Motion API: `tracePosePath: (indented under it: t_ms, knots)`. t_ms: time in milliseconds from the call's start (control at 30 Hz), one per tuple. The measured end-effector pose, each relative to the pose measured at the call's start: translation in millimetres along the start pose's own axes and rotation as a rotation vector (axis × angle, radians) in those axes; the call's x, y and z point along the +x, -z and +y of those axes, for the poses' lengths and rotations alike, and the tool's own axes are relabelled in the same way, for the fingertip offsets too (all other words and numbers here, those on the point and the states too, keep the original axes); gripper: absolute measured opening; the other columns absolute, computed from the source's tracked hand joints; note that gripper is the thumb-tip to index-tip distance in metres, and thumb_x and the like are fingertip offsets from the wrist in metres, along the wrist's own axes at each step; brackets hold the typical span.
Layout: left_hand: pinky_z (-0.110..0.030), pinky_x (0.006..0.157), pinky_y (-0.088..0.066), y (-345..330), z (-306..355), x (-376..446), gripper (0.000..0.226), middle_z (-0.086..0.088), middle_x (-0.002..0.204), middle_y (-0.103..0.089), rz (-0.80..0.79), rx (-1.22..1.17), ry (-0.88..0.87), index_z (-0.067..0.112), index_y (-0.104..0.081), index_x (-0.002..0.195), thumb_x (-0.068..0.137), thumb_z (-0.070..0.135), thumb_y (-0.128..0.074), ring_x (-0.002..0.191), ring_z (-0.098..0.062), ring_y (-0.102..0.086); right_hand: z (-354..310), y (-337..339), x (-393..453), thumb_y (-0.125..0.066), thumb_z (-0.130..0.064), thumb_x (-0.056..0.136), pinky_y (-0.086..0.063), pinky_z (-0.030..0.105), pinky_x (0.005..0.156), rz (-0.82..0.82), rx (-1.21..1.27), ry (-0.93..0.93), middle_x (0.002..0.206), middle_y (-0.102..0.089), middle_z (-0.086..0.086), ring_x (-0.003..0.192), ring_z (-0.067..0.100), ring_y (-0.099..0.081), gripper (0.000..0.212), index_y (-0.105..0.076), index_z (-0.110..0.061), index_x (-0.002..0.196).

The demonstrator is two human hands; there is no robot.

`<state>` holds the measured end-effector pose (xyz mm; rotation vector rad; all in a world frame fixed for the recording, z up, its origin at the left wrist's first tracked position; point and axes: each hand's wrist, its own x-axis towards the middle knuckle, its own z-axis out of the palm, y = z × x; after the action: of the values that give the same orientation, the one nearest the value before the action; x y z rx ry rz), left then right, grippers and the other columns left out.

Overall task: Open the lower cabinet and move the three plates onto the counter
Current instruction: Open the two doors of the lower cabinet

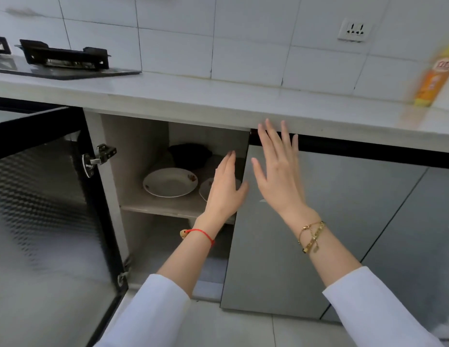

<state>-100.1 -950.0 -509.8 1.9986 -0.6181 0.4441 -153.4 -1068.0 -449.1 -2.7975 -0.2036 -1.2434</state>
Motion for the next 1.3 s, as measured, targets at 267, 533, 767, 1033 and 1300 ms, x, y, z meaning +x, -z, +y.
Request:
tracePosePath:
  t_ms: [267, 533, 767, 1033, 1300]
  knots:
    - [-0.044, 0.115, -0.03, -13, 5, 2, 0.052, -0.012, 0.148, -0.042, 0.001, -0.021, 0.006, 0.003, -0.039, 0.143, 0.094, 0.015, -0.053, 0.141, -0.025, -0.034, 1, 0, 1, -0.041, -0.027, 0.1, 0.0, 0.048, 0.122, -0.041, -0.049, 0.012, 0.163, -0.006, 0.001, 0.15, 0.025, 0.006, 0.064, -0.01, -0.014, 0.154]
    - [-0.047, 0.109, -0.038, -10, 10, -32, 0.041, -0.006, 0.137, -0.051, 0.039, -0.077, -0.043, 0.009, -0.045, 0.135, 0.096, 0.016, -0.052, 0.135, -0.026, -0.041, -5, 19, -23, -0.039, -0.027, 0.101, -0.001, 0.048, 0.122, -0.067, -0.043, 0.029, 0.162, -0.008, -0.002, 0.15, 0.021, 0.005, 0.061, -0.012, -0.015, 0.154]
    - [-0.027, 0.114, -0.029, 6, 43, -90, 0.04, 0.01, 0.137, -0.047, 0.033, -0.125, -0.118, 0.014, -0.045, 0.136, 0.096, 0.014, -0.053, 0.142, -0.014, -0.031, -22, 64, -64, -0.04, -0.027, 0.101, -0.002, 0.045, 0.123, -0.024, 0.028, 0.021, 0.161, -0.016, -0.002, 0.15, 0.017, 0.003, 0.057, -0.019, -0.015, 0.153]
    - [-0.029, 0.115, -0.03, 1, 72, -149, 0.043, 0.031, 0.138, -0.035, 0.032, -0.289, -0.272, 0.026, -0.041, 0.134, 0.096, 0.013, -0.055, 0.141, -0.013, -0.034, -33, 124, -121, -0.043, -0.027, 0.102, -0.005, 0.046, 0.123, -0.002, 0.028, -0.02, 0.16, -0.019, -0.001, 0.15, 0.017, 0.0, 0.058, -0.02, -0.012, 0.152]
    - [-0.017, 0.111, -0.03, 1, 106, -179, 0.032, 0.022, 0.131, -0.054, -0.136, -0.415, -0.333, 0.023, -0.057, 0.121, 0.09, 0.021, -0.065, 0.144, -0.007, -0.027, -28, 173, -165, -0.05, -0.024, 0.1, -0.009, 0.046, 0.123, 0.061, 0.002, -0.058, 0.157, -0.029, 0.002, 0.15, 0.019, -0.007, 0.057, -0.027, -0.007, 0.149]
